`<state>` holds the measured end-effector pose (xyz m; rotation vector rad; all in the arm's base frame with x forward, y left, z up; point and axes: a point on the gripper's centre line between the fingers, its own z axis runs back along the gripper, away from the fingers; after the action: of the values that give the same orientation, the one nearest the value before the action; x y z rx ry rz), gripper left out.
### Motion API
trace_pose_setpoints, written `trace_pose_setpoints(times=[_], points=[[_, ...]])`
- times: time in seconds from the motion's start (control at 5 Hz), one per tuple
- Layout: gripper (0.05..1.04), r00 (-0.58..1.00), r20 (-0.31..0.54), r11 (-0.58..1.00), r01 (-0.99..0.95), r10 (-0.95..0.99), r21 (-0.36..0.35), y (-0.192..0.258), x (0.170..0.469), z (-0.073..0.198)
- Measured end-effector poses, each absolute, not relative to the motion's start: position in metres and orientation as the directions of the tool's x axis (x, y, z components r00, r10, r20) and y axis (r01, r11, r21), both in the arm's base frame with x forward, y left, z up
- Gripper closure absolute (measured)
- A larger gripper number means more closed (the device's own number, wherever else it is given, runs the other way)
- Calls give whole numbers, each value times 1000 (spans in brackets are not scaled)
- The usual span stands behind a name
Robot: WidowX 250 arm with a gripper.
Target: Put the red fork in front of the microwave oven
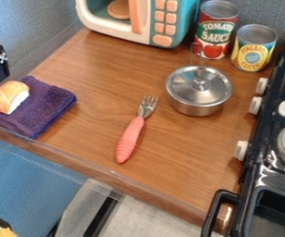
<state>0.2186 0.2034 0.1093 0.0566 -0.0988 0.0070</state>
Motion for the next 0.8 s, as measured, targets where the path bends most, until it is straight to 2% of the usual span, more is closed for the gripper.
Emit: trace_pose_setpoints(times=[0.2, 0.4, 0.8], points=[[83, 997, 83, 999, -8, 5, 35, 200, 218, 102], [83, 992, 88, 996, 89, -90, 13, 166, 223, 103], [83, 945, 149, 957, 285, -291, 63, 78, 239, 125]])
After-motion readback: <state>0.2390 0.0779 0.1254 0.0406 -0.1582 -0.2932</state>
